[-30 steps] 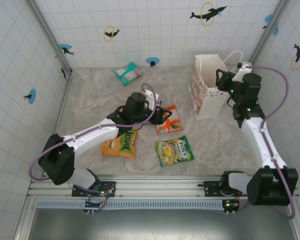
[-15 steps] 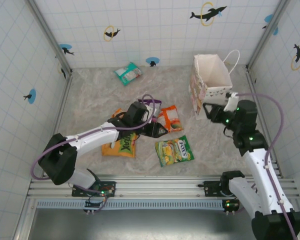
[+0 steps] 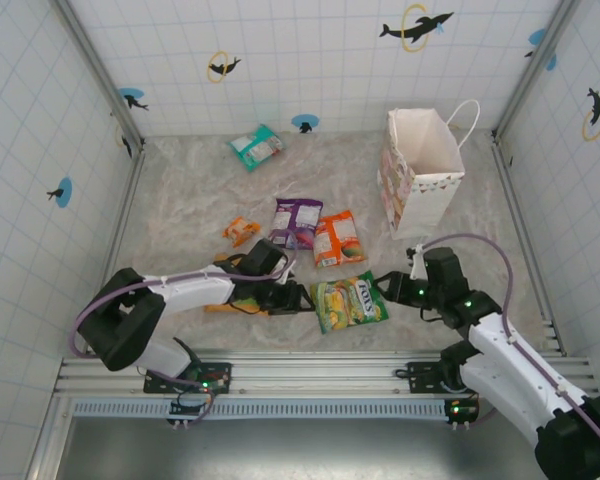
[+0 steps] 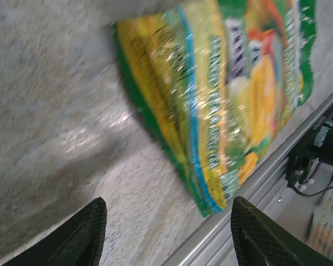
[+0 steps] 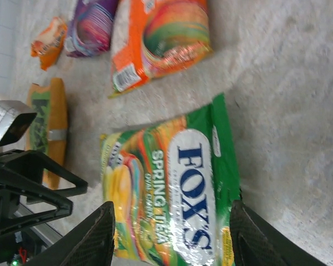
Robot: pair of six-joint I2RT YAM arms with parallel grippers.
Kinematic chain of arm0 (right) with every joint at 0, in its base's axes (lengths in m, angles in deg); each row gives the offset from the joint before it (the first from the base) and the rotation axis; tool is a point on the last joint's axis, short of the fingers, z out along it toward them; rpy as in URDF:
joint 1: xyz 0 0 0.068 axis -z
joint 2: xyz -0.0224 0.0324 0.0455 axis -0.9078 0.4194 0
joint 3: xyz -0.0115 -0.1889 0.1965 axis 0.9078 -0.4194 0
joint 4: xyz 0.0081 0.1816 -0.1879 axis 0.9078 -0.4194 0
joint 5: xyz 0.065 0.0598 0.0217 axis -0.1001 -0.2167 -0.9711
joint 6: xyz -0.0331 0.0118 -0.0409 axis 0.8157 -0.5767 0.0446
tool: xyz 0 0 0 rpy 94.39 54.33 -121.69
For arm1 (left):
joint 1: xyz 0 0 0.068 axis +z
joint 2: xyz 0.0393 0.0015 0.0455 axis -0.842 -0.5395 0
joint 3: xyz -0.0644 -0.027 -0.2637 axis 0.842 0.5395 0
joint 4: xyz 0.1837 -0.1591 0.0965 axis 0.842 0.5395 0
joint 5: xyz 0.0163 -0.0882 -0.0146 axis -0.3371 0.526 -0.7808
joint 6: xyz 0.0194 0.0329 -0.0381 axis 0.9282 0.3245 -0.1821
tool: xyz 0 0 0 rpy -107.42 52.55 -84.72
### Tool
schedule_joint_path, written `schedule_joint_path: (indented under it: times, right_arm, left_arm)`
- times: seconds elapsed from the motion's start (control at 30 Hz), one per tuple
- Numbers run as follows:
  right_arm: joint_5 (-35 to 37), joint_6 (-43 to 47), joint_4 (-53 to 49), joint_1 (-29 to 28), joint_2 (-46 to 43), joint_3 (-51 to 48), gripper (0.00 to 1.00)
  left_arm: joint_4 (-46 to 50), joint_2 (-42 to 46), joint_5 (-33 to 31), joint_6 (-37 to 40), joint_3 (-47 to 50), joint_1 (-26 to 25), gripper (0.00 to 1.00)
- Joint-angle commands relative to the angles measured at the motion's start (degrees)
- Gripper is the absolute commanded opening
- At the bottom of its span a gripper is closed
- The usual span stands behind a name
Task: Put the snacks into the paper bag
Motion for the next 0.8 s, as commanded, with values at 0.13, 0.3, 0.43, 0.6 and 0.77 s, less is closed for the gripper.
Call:
schedule_joint_path:
  times: [0.13, 0.3, 0.43, 0.6, 0.77]
  right_arm:
    - [-1.32, -5.76, 9.31, -1.59, 2.69, -6.15, 0.56]
    - [-3.17, -6.87, 12.70, -3.14, 4.90, -7.99, 0.56]
    - [-3.30, -8.90, 15.81, -4.57, 5.56, -10.19, 0.51]
    - [-2.69, -9.87, 16.18, -4.96, 6.38, -11.72, 0.45]
    - [-2.73, -10.83, 18.86, -5.02, 6.74, -13.79, 0.44]
  left_arm:
    - [-8.85, -0.43, 3.44, -6.16, 4.09, 0.45, 0.60]
    - [-13.75, -2.01, 4.43, -8.29, 5.30, 0.44, 0.60]
    - [-15.56, -3.75, 5.08, -8.94, 5.12, 0.44, 0.59]
    - [-17.37, -5.31, 5.08, -9.36, 4.96, 0.44, 0.59]
    - [-21.07, -7.16, 5.34, -10.78, 4.04, 0.44, 0.59]
